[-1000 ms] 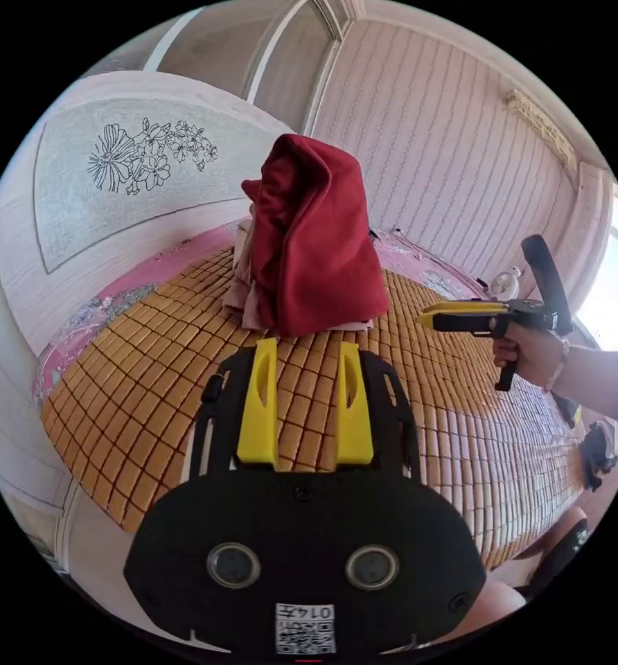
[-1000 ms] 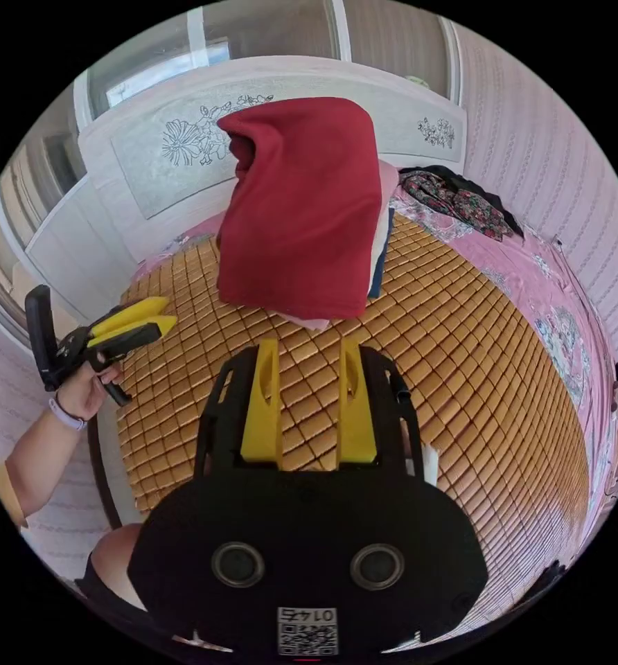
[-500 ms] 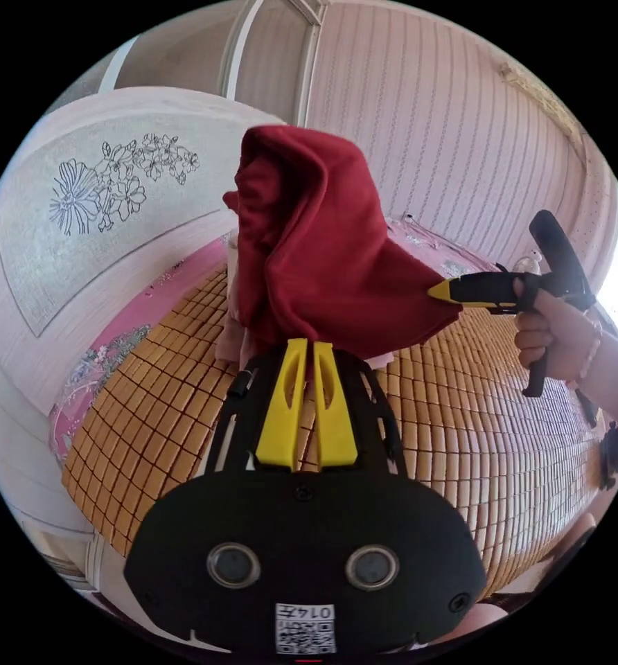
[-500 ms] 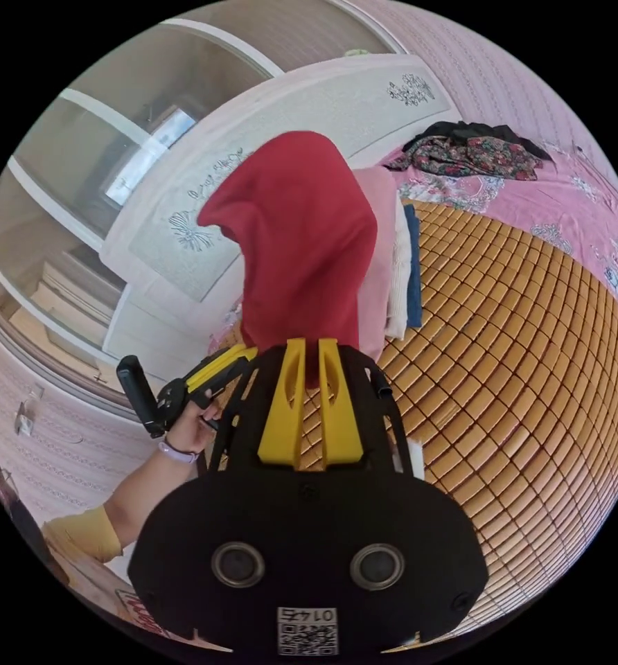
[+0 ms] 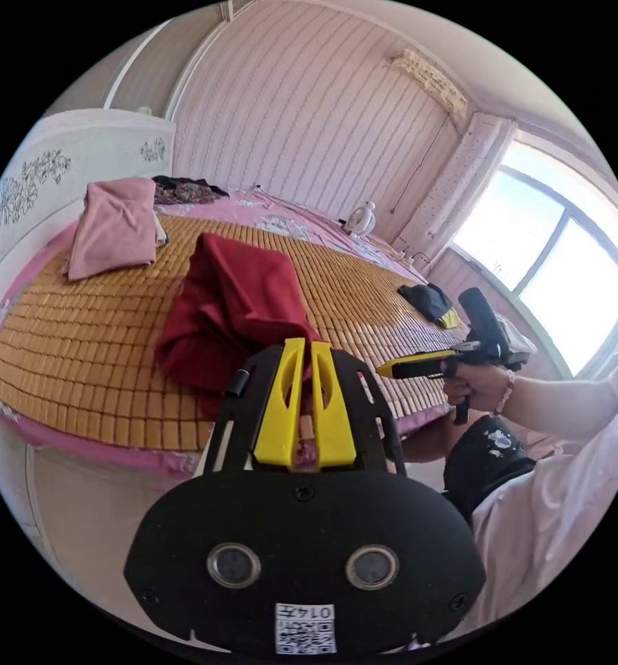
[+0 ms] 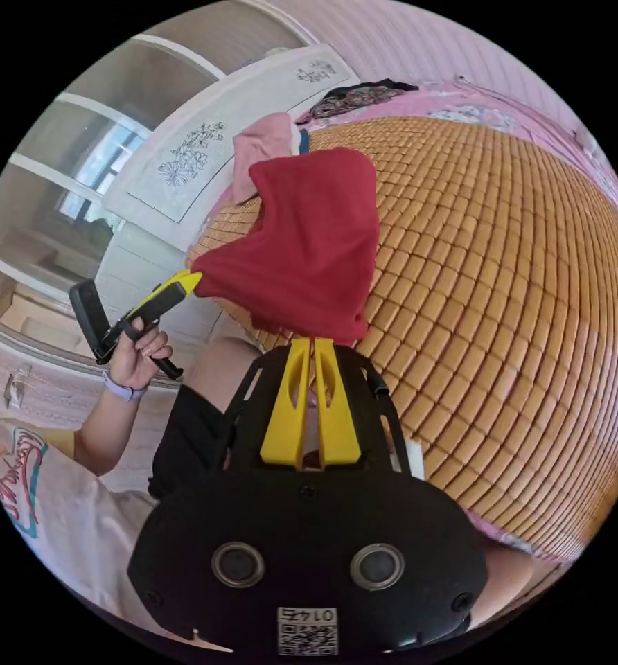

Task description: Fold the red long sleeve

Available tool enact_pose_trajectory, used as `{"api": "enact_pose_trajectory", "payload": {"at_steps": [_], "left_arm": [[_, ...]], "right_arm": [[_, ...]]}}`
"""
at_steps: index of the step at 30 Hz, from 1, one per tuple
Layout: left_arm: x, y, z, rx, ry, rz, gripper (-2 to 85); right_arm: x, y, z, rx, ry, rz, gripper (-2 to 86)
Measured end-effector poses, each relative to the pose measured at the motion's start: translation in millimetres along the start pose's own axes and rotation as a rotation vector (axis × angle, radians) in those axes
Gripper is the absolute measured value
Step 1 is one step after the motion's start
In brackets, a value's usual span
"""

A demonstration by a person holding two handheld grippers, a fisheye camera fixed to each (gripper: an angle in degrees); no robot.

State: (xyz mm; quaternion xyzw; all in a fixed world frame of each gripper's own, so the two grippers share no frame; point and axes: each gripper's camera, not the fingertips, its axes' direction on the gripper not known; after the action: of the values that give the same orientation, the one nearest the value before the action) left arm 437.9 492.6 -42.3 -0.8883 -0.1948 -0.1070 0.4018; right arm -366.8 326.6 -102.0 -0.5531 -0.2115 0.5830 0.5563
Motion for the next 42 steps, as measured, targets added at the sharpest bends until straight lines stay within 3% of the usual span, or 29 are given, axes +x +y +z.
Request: {"api": "enact_pose_trajectory", "payload": {"at_steps": [5, 10, 16, 19, 22, 26, 29, 34, 39, 42], "left_arm": [[38.5, 20.6, 9.5, -0.028, 0.08, -0.012, -0.9], [72.1, 7.0, 10.8, -0.062, 0.079, 0.07, -0.9], [124.4, -20.4, 29.4, -0.107, 0.118, 0.232, -0.8], [134.3, -26.9, 43.6, -0.154, 0.06, 0.259, -0.4], [113.6, -34.2, 32.8, -0.13, 0.014, 0.181, 0.3], [45.0, -46.5, 17.9, -0.135, -0.317, 0.007, 3.1], [-7.7, -64.5, 37.5, -0.217, -0.386, -0.107, 7.2], [-47.6, -94.2, 98.7, -0.45, -0.374, -0.176, 6.4], [-59.5, -113.9, 91.6, -0.431, -0.254, -0.201, 2.4], [-50.7, -152.8, 55.4, -0.329, -0.198, -0.118, 0.7]], "right_arm": [[19.4, 87.0, -48.1, 0.142, -0.099, 0.105, 4.0], [12.4, 91.5, -76.2, 0.215, -0.24, 0.06, 8.4], [-7.2, 54.8, -60.9, 0.071, -0.187, -0.031, 12.1], [6.2, 39.8, -48.0, -0.052, -0.113, -0.032, 3.7], [31.2, 45.1, -73.0, 0.033, -0.194, -0.001, 2.5], [80.7, 71.7, -140.8, 0.229, -0.289, 0.072, 1.9], [113.7, 92.4, -169.9, 0.28, -0.261, 0.151, 1.7], [140.6, 122.7, -178.5, 0.27, -0.259, 0.216, 1.5], [158.2, 141.4, -189.7, 0.292, -0.307, 0.261, 1.3], [163.6, 136.4, -229.5, 0.393, -0.313, 0.223, 1.2]]}}
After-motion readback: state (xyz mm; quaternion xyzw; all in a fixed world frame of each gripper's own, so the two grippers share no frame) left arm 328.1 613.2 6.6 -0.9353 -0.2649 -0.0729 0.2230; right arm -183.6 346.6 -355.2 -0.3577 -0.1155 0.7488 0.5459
